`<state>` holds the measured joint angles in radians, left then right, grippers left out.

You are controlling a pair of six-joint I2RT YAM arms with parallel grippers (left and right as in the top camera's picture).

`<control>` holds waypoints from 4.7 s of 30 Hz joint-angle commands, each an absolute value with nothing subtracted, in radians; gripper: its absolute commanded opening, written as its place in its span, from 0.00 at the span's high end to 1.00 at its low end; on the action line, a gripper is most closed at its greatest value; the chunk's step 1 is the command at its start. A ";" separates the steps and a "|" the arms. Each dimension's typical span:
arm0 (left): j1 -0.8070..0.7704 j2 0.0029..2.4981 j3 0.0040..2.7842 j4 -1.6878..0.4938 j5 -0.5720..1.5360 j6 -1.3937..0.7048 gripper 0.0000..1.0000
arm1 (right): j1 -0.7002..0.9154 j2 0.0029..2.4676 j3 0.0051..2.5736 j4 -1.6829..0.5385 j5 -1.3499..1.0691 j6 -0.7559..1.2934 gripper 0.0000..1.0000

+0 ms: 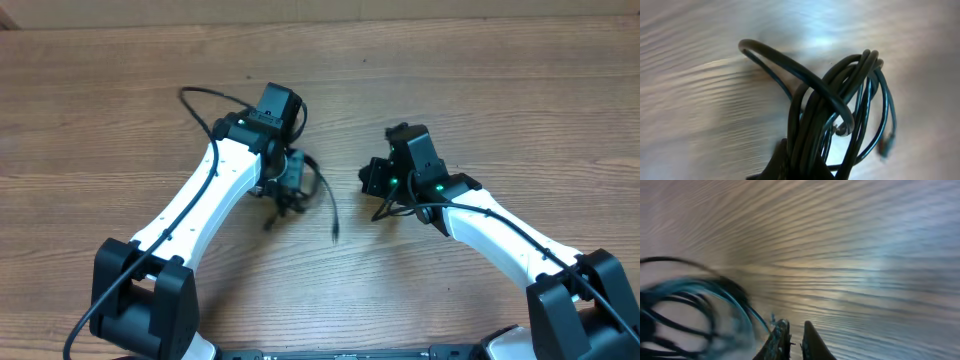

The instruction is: Untangle cables

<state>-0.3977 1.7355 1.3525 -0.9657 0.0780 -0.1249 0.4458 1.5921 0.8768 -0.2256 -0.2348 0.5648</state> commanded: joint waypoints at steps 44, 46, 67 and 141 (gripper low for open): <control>-0.324 1.733 1.357 -1.142 0.476 0.372 0.96 | 0.444 1.573 0.884 -0.131 -0.817 -0.134 0.48; -0.324 1.733 1.357 -1.153 0.476 0.375 0.96 | 0.444 1.573 0.884 -0.152 -0.817 -0.197 0.48; -0.324 1.733 1.357 -1.132 0.542 0.344 0.96 | 0.444 1.573 0.884 -0.271 -0.786 -0.390 0.71; -0.320 1.733 1.357 -1.013 0.072 -0.185 0.96 | 0.443 1.573 0.884 -0.351 -0.370 0.000 0.96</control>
<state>-0.3538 1.7355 1.3495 -1.0153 0.2989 -0.0460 0.4603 1.5921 0.8848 -0.3130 -0.5030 -0.0963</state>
